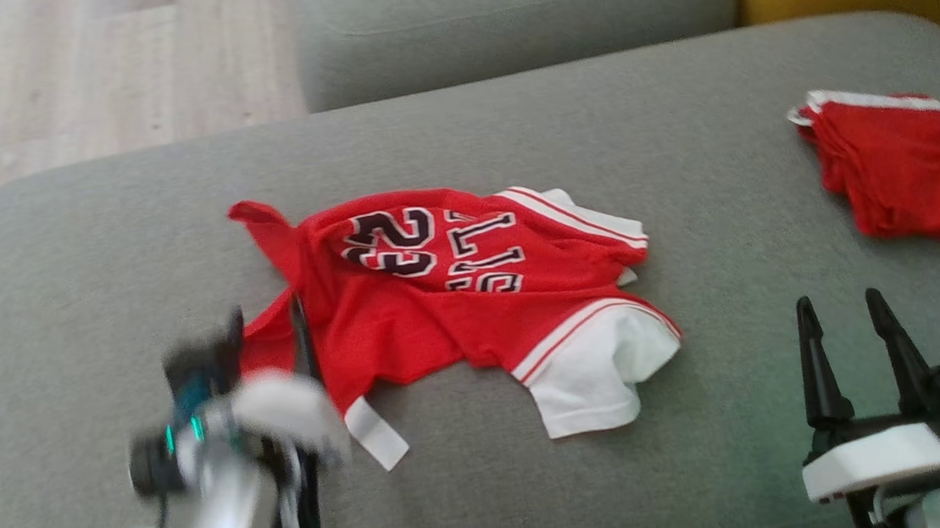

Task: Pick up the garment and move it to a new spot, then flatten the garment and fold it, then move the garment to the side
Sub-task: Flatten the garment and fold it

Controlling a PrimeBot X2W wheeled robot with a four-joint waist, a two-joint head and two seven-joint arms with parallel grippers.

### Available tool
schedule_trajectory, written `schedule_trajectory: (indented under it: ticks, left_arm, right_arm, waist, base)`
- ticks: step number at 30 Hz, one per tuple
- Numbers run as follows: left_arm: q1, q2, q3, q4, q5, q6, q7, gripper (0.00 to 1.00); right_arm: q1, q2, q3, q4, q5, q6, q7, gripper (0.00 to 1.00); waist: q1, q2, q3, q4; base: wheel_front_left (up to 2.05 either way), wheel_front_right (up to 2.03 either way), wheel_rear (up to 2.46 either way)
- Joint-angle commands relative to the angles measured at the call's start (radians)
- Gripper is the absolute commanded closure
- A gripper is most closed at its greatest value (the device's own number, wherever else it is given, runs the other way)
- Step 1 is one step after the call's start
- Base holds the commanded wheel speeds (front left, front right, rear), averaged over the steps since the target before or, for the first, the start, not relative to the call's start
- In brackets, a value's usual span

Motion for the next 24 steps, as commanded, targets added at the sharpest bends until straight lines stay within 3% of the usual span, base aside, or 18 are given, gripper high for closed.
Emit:
schedule_trajectory:
  ticks: [1,5,9,19,24]
  left_arm:
    - [0.003,0.023,0.036,-0.065,0.016,0.009,-0.012,0.00]
    - [0.142,0.004,-0.042,-0.204,0.042,-0.022,-0.012,0.00]
    - [0.161,-0.016,-0.182,-0.244,0.082,-0.067,0.014,0.00]
    - [-0.018,-0.031,-0.487,-0.180,0.107,-0.158,0.103,0.00]
    - [-0.094,-0.031,-0.604,-0.129,0.080,-0.157,0.149,0.00]
  right_arm:
    - [-0.017,-0.004,0.019,-0.036,-0.006,0.007,-0.011,0.00]
    - [-0.002,-0.004,0.016,-0.040,-0.005,0.007,-0.011,0.00]
    - [-0.012,-0.004,0.034,-0.040,-0.005,0.007,-0.009,0.00]
    - [-0.085,-0.004,0.094,-0.041,0.012,0.007,-0.008,0.00]
    - [-0.102,-0.004,0.107,-0.032,0.019,0.007,-0.009,0.00]
  waist:
    - [0.0000,0.0000,-0.010,0.019]
    - [0.0000,0.0000,-0.005,0.032]
    - [0.0000,0.0000,0.008,0.020]
    - [0.0000,0.0000,0.089,-0.086]
    - [0.0000,0.0000,0.115,-0.126]
  base:
    - [0.00,0.00,0.00]
    - [0.00,0.00,0.00]
    - [0.00,0.00,0.00]
    - [0.00,0.00,0.00]
    - [0.00,0.00,0.00]
